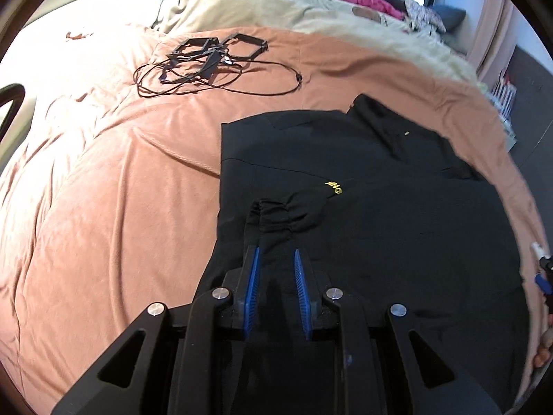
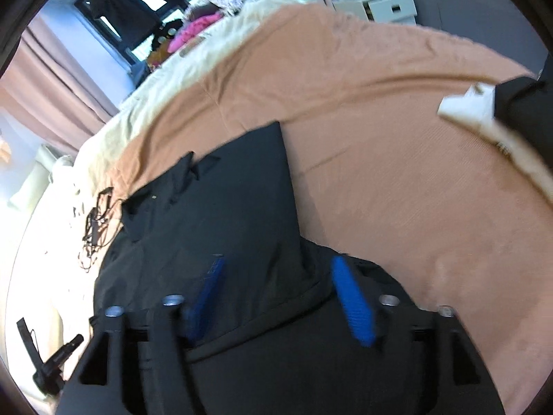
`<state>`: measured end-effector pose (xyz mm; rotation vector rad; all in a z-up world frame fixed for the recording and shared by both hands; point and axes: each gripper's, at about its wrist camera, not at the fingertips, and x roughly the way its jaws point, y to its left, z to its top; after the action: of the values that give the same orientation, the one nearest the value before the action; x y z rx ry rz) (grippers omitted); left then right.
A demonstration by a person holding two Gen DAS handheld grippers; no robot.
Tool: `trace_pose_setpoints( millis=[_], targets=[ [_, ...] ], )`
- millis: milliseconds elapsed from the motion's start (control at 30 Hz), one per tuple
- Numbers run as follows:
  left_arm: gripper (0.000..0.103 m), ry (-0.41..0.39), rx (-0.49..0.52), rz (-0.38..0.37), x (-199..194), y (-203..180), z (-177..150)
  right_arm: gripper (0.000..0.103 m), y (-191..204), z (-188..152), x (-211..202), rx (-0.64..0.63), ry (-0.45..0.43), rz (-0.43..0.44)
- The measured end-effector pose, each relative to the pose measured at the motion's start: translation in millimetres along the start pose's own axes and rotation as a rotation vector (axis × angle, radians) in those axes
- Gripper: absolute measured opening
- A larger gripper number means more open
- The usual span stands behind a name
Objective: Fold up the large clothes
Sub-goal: 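Release the jacket edge with the left tool and raise both tools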
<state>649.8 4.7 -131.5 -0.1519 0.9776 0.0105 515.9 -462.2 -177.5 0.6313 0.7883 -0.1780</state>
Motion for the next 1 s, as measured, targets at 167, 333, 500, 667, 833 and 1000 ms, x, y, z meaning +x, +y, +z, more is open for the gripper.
trace_pose_setpoints(
  millis=[167,333,500,667,833,1000],
  targets=[
    [0.022,-0.06,-0.037,-0.074,-45.1,7.6,-17.8,0.076,8.3,-14.5,-40.0,-0.056,-0.001,0.001],
    [0.022,-0.118,-0.054,-0.145,-93.8,9.0,-48.9,0.081,15.9,-27.7,-75.6,-0.094,-0.028,-0.006],
    [0.022,-0.181,-0.037,-0.162,-141.6,7.7,-84.8,0.082,13.9,-66.0,-121.3,-0.138,-0.063,-0.02],
    [0.022,-0.22,0.005,-0.168,-178.0,3.6,-119.8,0.082,6.6,-91.5,-154.7,-0.15,-0.049,-0.002],
    [0.023,-0.232,0.029,-0.217,-211.8,-5.6,-160.0,0.083,1.4,-113.4,-203.1,-0.175,-0.093,-0.001],
    [0.023,-0.272,0.052,-0.245,-253.7,-11.6,-200.4,0.083,-6.7,-139.5,-246.9,-0.211,-0.12,-0.009]
  ],
)
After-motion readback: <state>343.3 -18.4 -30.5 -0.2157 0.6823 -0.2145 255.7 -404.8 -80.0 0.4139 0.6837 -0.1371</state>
